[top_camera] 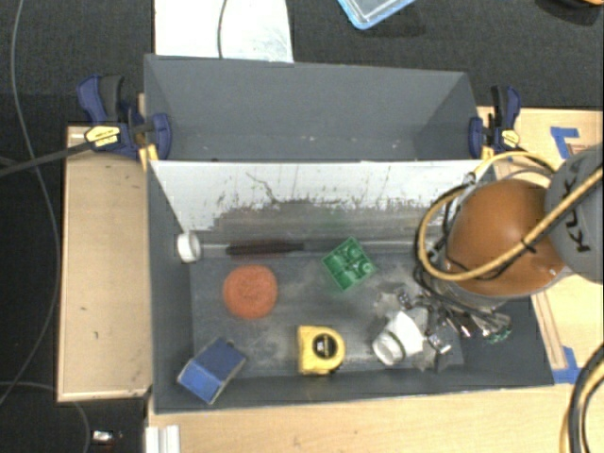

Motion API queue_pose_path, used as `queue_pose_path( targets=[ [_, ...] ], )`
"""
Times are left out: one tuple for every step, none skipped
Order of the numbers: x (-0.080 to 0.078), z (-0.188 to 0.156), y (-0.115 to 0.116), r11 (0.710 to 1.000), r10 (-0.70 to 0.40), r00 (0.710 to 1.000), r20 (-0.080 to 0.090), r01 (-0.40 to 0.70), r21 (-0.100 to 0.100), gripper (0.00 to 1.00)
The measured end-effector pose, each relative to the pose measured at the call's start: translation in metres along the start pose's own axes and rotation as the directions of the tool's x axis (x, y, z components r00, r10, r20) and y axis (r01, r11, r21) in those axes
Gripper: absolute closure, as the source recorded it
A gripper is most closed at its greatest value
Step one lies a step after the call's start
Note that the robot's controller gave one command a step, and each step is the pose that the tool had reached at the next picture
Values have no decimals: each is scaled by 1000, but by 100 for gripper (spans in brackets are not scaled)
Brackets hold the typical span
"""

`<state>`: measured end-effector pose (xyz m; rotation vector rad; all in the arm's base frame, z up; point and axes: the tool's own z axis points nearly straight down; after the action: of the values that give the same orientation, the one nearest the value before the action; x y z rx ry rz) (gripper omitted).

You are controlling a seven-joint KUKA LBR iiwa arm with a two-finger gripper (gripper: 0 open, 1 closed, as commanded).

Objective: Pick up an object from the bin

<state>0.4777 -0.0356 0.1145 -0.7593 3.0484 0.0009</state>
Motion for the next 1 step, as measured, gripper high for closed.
queue_pose_path(
  targets=[
    [-12,46,1,976,-220,976,5,219,4,0]
  ],
)
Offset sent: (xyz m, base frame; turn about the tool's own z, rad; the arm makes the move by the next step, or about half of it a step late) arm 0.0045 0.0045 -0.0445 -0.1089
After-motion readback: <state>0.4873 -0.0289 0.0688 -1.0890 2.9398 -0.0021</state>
